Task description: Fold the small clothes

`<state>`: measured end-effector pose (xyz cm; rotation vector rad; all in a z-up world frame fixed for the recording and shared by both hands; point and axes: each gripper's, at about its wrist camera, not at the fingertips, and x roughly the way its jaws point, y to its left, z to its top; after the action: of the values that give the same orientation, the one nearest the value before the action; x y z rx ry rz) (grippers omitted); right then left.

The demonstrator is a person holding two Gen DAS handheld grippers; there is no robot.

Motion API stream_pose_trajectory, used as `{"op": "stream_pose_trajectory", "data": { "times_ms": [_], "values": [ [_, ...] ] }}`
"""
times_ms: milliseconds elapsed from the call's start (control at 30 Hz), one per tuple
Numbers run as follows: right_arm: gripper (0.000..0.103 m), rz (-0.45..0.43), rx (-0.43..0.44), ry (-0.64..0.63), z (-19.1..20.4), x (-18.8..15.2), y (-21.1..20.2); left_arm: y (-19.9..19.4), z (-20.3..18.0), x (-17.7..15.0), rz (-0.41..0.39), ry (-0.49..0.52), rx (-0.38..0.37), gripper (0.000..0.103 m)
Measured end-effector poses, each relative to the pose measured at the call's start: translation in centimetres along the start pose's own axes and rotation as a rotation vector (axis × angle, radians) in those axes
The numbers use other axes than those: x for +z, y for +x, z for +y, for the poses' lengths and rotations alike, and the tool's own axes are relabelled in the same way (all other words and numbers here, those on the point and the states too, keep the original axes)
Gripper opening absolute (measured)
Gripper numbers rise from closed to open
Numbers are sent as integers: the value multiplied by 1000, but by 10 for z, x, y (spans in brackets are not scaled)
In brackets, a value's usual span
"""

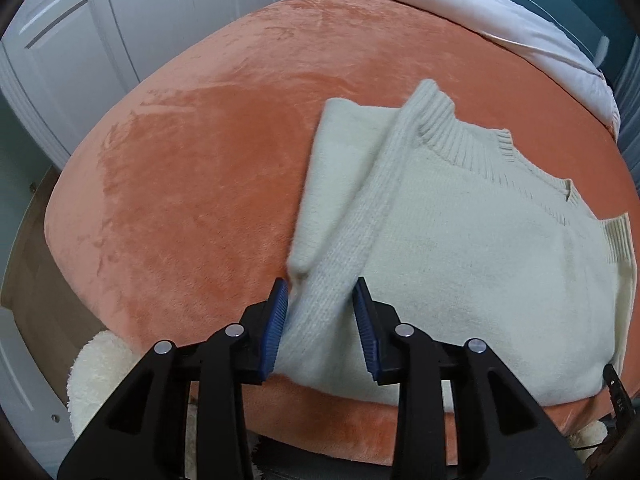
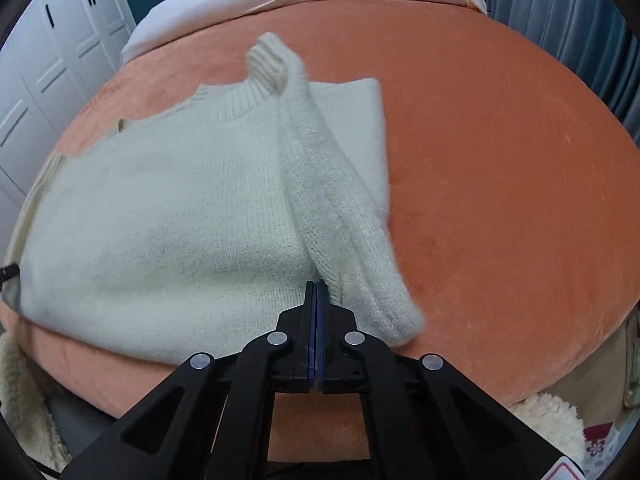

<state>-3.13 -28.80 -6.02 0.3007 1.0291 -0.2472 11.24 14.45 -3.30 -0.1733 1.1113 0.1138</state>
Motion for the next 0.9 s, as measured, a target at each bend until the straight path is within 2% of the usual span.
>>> {"op": "stream_pose_trajectory", "data": {
  "times_ms": [33, 67, 100, 200, 267, 333, 367, 467, 567, 700, 733, 800, 900],
  "values": [
    [3, -9, 9, 5, 4, 1, -10, -4, 6, -2, -1, -21, -12, 35],
    [11, -29, 36, 9, 10, 2, -21, -8, 13, -4, 0, -42, -21, 42],
    [12, -49, 83, 16, 17, 3, -30, -9, 18, -5, 1, -58, -27, 46],
    [12, -69, 188, -26, 48, 0, -50, -11, 30, -13, 21, -107, -68, 47],
    [12, -63, 225, -82, 75, -4, -54, -13, 36, -18, 35, -164, -152, 47],
    [12, -58, 246, -140, 101, -5, -52, -15, 42, -25, 41, -226, -233, 52],
    [12, -61, 242, -169, 111, -3, -50, -15, 43, -27, 44, -243, -246, 57],
    [12, -73, 191, -181, 116, 9, -40, -14, 41, -32, 51, -226, -224, 58],
    [12, -82, 117, -77, 85, 20, -37, -18, 40, -35, 41, -190, -197, 58],
    [11, -13, -99, 30, 23, 22, -12, -23, 30, -39, 18, -131, -177, 58],
    [2, -7, -96, 61, 12, 18, -14, -24, 27, -40, 11, -111, -171, 58],
    [3, -34, -55, 111, 2, 8, -30, -24, 22, -40, 1, -76, -156, 59],
    [6, -86, -74, 61, 10, -9, -47, -21, 14, -39, 9, -56, -138, 60]
  ]
}}
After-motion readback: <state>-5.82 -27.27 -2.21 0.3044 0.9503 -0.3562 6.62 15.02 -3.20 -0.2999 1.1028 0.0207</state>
